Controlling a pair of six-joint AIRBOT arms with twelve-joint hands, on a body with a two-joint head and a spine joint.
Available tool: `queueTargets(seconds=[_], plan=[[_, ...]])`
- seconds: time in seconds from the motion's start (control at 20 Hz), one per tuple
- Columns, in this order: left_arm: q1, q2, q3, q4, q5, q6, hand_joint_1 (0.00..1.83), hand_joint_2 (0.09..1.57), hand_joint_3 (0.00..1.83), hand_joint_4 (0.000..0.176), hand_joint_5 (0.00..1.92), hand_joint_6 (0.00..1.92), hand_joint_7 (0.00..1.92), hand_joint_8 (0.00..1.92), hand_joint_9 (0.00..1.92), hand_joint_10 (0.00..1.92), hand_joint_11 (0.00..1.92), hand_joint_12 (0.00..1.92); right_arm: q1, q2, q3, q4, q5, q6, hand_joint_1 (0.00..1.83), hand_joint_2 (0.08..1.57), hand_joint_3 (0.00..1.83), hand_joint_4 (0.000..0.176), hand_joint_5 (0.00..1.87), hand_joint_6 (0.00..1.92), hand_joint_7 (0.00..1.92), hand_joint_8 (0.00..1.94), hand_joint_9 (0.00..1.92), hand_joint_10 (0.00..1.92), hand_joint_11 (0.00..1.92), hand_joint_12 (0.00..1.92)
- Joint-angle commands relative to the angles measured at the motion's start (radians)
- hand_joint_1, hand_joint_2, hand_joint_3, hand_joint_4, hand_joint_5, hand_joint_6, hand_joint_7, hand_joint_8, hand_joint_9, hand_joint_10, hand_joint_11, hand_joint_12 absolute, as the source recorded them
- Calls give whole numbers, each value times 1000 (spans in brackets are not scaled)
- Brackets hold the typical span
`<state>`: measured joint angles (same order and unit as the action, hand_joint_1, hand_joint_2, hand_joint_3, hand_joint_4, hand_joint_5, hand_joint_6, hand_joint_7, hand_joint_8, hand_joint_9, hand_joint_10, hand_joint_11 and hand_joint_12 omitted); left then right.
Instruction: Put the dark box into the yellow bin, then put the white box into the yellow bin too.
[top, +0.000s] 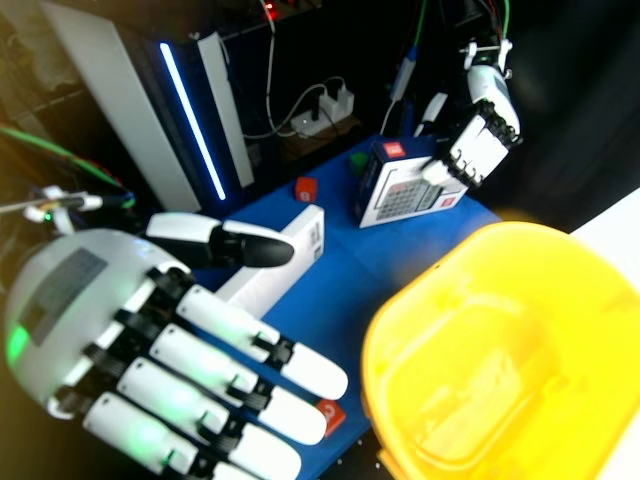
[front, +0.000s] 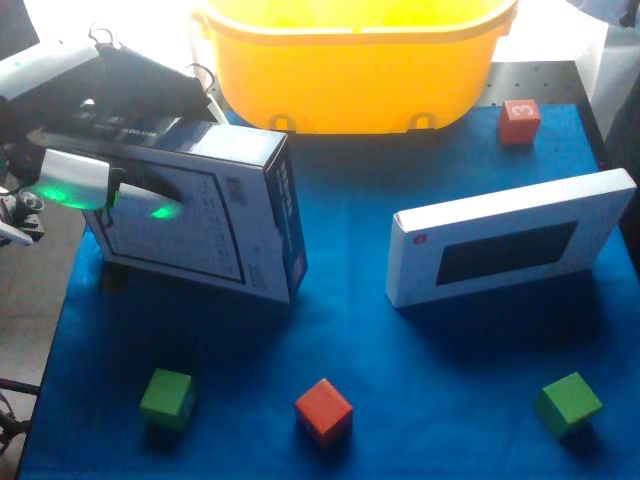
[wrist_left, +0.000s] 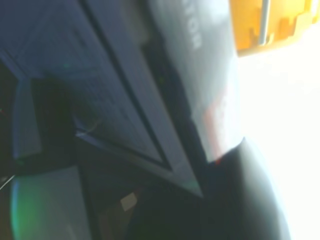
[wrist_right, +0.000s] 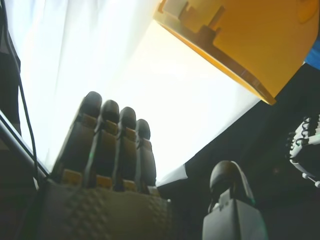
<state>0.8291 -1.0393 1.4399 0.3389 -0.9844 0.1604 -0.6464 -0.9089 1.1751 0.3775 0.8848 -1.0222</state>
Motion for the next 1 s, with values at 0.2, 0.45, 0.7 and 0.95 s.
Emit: queueTargets(seconds=[0.2,0.45,0.7,0.95], plan=[[-36,3,-9,-5,-30,-7,1411,1009,0,0,1194,352,1253,522,1186,928,1032,1036,17,1,4,-7,126,3,168,1056,2,0,304,4,355,1,332,0,297,74],[-103,10,8,-4,-42,-7,1321,1031,6,0,1173,388,1205,772,1199,855,1026,1155,17,0,7,-7,126,3,202,1022,0,0,319,5,394,10,366,12,337,78],[-172,10,23,6,-49,-6,1384,1027,0,0,1248,214,1191,709,1118,995,890,1146,17,-8,12,-7,125,3,223,1013,0,0,306,0,384,3,356,4,323,65],[-248,8,42,22,-29,-6,1394,1044,0,0,1103,762,1183,504,1036,1028,856,1089,17,-16,18,-7,125,3,195,1033,2,0,293,0,357,0,335,0,324,60]])
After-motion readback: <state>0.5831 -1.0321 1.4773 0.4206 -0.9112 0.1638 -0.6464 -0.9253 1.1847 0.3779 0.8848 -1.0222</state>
